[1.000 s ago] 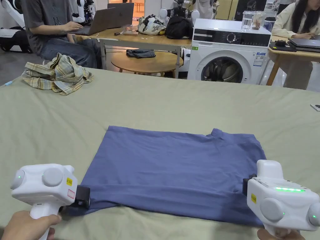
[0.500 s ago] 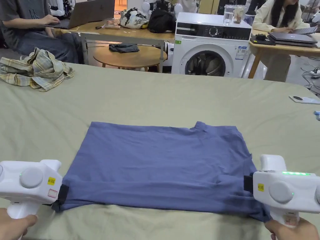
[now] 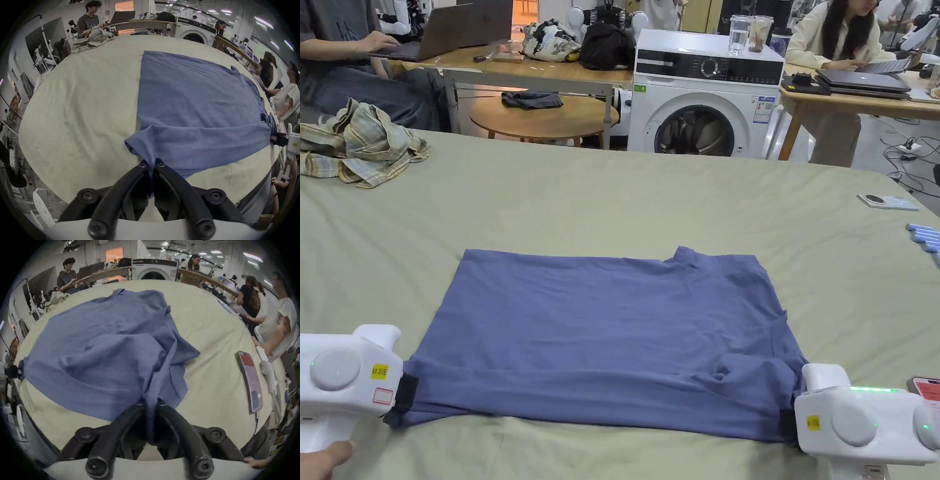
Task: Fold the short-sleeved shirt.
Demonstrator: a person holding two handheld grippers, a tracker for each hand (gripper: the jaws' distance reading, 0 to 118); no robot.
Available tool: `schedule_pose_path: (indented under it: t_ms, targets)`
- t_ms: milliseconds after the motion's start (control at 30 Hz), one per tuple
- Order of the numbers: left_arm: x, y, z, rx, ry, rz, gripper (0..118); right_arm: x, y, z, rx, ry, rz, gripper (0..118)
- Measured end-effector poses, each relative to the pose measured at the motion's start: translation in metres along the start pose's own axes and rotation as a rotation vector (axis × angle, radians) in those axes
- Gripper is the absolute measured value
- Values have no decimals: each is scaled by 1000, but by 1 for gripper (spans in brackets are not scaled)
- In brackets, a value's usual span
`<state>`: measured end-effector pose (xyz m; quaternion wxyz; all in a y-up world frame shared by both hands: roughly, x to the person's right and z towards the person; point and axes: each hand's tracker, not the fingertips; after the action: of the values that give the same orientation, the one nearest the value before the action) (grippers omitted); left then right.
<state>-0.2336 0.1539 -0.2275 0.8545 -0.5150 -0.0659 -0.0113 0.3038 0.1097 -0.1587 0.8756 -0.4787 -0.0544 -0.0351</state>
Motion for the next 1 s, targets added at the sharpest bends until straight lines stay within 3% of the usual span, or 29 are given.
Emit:
schedule_pose_path:
  t_ms: [33,133,433,667,1000]
  targets:
    - [0,1,2,9,-3,0,0,-1,1,4,5,-4,-38,3]
    - [-1,8,16,68,-16,6,0,-6,14,13,41,-28,26,3]
    - [-4,66,46,235,-41,16,0,-12,92,39,184,-11,11,3]
    - [-19,120,11,260,-59,69,0,-8,144,-5,163,-9,-19,3]
    - [-18,151,-65,135,-42,87,0,-5,168,-74,96,-11,4,4]
